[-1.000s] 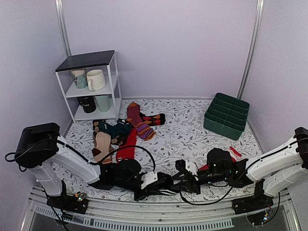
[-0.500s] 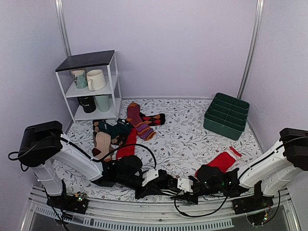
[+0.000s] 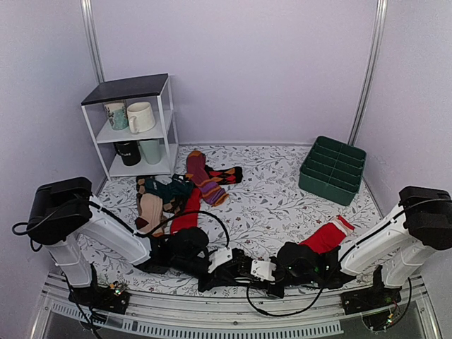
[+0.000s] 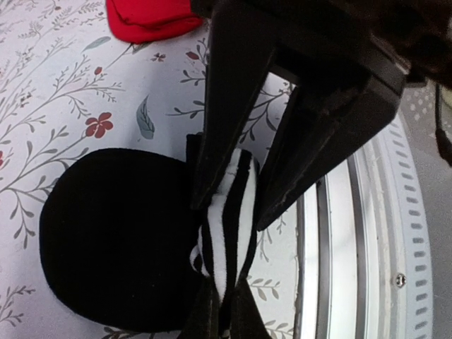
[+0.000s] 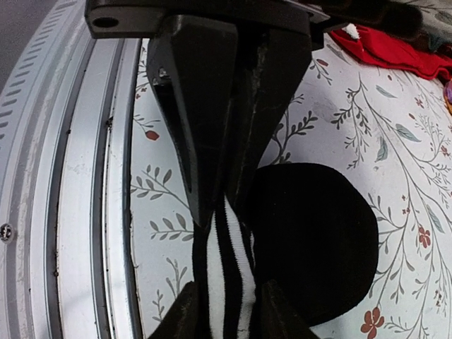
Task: Roll the socks
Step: Roll the sock at the center of the board.
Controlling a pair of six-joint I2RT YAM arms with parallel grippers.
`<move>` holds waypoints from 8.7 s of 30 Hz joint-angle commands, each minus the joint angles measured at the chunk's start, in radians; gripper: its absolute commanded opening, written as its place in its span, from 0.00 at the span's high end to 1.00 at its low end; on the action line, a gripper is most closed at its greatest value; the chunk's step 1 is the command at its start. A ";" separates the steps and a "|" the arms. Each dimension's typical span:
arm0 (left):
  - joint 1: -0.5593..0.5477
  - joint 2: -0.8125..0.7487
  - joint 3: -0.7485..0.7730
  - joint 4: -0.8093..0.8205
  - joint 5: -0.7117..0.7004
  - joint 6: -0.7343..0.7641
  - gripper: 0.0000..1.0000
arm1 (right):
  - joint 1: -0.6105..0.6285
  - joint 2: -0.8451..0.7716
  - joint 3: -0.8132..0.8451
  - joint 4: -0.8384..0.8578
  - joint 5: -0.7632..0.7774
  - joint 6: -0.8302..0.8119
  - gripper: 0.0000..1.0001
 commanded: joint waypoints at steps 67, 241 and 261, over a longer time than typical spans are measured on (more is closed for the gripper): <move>-0.180 -0.147 -0.188 0.170 -0.406 0.304 0.62 | -0.271 0.406 0.413 -0.689 -0.689 0.371 0.85; -0.033 -0.033 -0.107 -0.071 -0.083 -0.033 1.00 | -0.222 -0.113 -0.017 0.188 -0.314 0.125 0.59; 0.039 0.073 -0.046 -0.159 0.095 -0.081 1.00 | -0.013 0.063 0.053 -0.004 -0.031 -0.042 0.56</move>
